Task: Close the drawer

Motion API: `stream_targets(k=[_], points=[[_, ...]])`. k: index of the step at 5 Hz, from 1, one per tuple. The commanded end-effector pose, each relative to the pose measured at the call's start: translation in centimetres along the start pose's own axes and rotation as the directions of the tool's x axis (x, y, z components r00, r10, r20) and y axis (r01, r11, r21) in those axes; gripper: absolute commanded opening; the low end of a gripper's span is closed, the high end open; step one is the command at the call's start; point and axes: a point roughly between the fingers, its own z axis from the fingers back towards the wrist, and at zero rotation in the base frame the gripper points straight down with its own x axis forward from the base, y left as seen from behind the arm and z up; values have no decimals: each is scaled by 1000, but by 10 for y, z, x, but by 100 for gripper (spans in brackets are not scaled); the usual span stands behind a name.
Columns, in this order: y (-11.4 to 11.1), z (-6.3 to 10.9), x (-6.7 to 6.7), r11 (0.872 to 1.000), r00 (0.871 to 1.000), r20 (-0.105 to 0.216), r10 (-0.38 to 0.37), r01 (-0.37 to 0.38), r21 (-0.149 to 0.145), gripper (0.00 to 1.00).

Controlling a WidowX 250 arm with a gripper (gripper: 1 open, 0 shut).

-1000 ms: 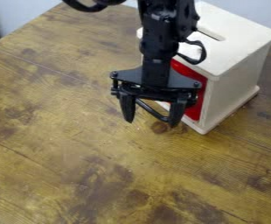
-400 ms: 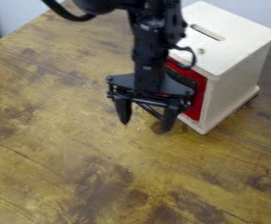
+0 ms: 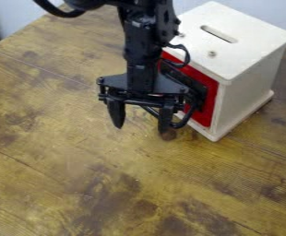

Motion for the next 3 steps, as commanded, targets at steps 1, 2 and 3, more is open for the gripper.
stream_targets(k=[1, 2, 3], points=[[-7, 24, 6, 999, 997, 67, 35, -34, -25, 100], [-9, 21, 6, 1000, 998, 62, -4, 6, -30, 100], [-11, 17, 6, 999, 998, 56, -40, 41, -34, 100]])
